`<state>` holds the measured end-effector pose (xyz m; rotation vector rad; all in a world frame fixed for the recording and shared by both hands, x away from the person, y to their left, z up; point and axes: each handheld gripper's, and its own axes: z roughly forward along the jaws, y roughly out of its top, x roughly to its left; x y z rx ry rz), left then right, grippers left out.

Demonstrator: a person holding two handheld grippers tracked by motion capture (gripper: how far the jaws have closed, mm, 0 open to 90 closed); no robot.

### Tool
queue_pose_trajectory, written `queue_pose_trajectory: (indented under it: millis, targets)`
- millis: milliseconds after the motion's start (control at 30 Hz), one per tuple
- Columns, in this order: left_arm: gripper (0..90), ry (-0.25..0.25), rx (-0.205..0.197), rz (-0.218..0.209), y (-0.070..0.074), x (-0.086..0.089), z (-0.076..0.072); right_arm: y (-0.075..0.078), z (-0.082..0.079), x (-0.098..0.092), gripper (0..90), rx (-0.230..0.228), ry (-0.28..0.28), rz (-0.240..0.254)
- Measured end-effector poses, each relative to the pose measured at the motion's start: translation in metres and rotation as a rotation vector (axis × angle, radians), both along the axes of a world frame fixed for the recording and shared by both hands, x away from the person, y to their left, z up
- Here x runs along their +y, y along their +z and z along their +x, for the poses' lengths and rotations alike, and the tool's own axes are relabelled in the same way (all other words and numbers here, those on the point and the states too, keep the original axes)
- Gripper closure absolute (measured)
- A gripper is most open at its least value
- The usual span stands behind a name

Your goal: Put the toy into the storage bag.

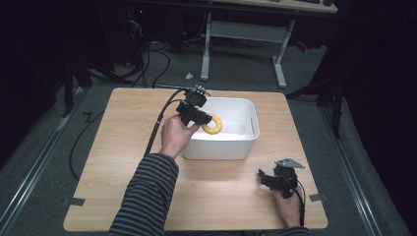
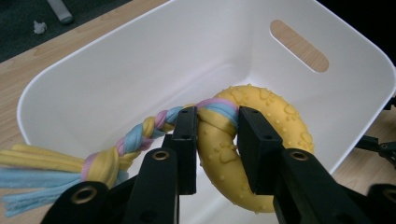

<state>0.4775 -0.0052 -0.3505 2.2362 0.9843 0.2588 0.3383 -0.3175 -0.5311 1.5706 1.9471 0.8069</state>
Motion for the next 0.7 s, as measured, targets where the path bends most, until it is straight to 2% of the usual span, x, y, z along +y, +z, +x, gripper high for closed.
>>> queue_pose_trajectory:
  millis: [433, 700]
  targets:
    - [69.0, -0.026, 0.014, 0.024, -0.013, -0.015, 0.002, 0.000, 0.000, 0.000, 23.9, 0.000, 0.001, -0.001]
    - [68.9, -0.035, 0.035, 0.033, -0.020, -0.018, 0.002, 0.000, 0.000, 0.000, 23.9, 0.000, 0.001, 0.000]
